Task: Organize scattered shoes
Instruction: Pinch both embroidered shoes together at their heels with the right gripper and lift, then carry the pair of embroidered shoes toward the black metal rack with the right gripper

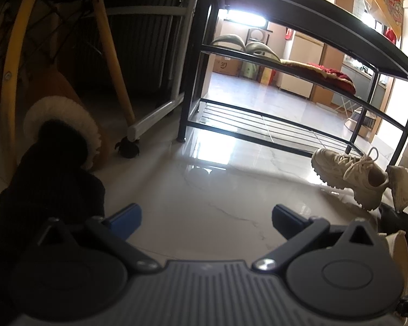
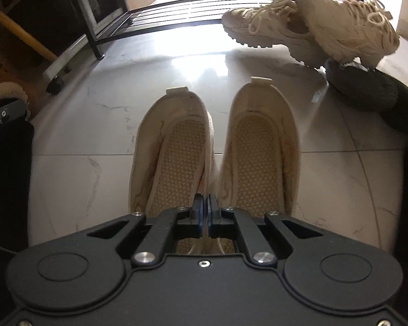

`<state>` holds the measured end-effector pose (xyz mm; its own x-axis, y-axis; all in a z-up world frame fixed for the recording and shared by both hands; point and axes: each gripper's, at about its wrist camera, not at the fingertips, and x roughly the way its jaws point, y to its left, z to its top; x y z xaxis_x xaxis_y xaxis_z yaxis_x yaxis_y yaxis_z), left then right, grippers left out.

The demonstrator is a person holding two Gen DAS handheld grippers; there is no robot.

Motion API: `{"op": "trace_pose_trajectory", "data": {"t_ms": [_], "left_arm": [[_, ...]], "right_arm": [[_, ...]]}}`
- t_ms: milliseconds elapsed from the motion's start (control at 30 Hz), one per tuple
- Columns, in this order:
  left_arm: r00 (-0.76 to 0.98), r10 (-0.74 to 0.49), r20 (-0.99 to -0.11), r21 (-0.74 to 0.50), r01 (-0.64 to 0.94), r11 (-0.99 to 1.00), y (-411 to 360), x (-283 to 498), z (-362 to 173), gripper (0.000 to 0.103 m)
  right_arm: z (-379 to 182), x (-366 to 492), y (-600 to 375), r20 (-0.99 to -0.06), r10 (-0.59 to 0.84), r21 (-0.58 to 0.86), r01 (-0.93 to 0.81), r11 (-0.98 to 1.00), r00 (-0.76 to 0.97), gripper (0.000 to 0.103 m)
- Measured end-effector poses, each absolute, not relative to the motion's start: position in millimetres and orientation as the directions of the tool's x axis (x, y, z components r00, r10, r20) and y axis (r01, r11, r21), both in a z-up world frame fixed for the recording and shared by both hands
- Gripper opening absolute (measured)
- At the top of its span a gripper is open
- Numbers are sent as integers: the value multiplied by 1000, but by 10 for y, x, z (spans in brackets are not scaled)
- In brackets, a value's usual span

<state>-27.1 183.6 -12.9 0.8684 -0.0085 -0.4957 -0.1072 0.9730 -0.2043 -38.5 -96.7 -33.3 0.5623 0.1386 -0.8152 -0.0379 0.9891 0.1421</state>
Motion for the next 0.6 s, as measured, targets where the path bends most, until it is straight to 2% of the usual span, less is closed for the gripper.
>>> {"op": "trace_pose_trajectory", "data": {"t_ms": [200, 300, 333, 367, 400, 433, 500, 600], "left_arm": [[866, -11, -500, -200, -104, 974, 1817, -265, -136, 102], [867, -9, -498, -201, -105, 974, 1827, -274, -131, 102], [869, -7, -495, -205, -109, 973, 1840, -280, -128, 102], [870, -6, -494, -209, -111, 972, 1847, -281, -127, 102], [868, -7, -496, -212, -114, 971, 1851, -275, -132, 102], [867, -7, -498, -215, -116, 970, 1854, -269, -137, 102], [864, -5, -503, -215, -120, 969, 1854, -259, -145, 102], [860, -7, -509, -216, -120, 969, 1856, -249, -155, 102]], "right_arm": [[-358, -351, -968, -803, 141, 145, -41, 989, 579, 4], [-308, -328, -1019, -803, 180, 195, -35, 980, 568, 13], [-239, -329, -1080, -786, 213, 242, -28, 970, 581, 22], [-175, -331, -1135, -768, 241, 284, -22, 958, 593, 42], [-137, -337, -1149, -757, 244, 291, -22, 957, 607, 57], [-34, -348, -1179, -727, 229, 287, -17, 958, 648, 78], [132, -352, -1228, -674, 190, 260, -12, 966, 714, 80], [141, -271, -1285, -670, 165, 233, -6, 972, 723, 81]]}}
